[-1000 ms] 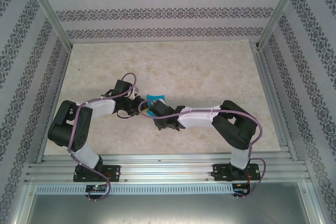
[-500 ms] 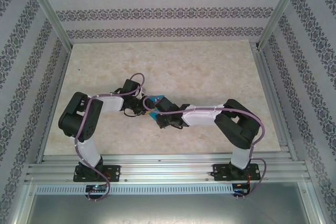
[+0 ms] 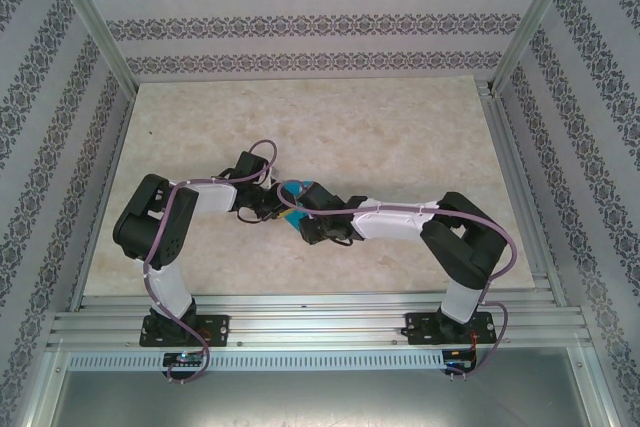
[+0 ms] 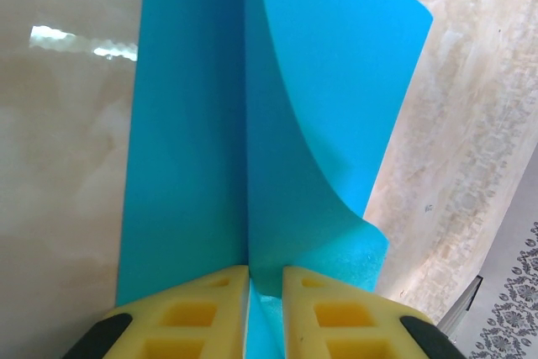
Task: Fold a paper plane with a square sheet of paper (fold left side to right side)
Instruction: Fourth fold the wing at the center of the table.
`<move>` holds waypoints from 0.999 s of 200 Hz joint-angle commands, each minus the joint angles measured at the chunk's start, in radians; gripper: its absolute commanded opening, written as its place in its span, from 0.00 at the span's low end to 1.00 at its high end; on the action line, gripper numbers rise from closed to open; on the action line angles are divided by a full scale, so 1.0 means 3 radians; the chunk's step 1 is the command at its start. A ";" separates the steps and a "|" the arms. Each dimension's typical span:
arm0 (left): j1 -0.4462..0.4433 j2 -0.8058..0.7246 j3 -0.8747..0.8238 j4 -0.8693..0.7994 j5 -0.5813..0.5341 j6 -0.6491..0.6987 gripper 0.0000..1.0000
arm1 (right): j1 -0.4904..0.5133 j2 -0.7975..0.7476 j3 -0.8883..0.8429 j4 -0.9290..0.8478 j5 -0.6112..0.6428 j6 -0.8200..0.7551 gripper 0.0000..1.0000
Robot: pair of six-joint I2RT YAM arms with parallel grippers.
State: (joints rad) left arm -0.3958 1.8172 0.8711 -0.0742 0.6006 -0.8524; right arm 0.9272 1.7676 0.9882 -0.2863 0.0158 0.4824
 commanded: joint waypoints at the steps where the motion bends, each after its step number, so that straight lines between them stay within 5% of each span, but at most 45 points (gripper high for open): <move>1: -0.0051 0.0058 0.0050 0.0070 -0.0058 -0.0007 0.19 | 0.0013 -0.0029 -0.0021 -0.0105 -0.0047 0.0083 0.23; 119: -0.0048 0.0063 0.0052 0.0071 -0.0069 -0.0007 0.18 | 0.0093 0.0071 -0.0047 -0.0175 -0.0082 0.0110 0.14; 150: -0.0049 0.0063 0.0067 0.0045 -0.0086 0.0001 0.18 | 0.0099 0.0035 -0.0116 -0.0158 -0.0119 0.0138 0.05; 200: -0.0050 0.0058 0.0061 0.0045 -0.0075 0.0013 0.18 | -0.0046 -0.0166 -0.0232 -0.0019 -0.0425 0.0141 0.21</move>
State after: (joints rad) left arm -0.4015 1.8183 0.8711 -0.0742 0.6003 -0.8524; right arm 0.9398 1.7687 0.9520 -0.2859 -0.0299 0.5179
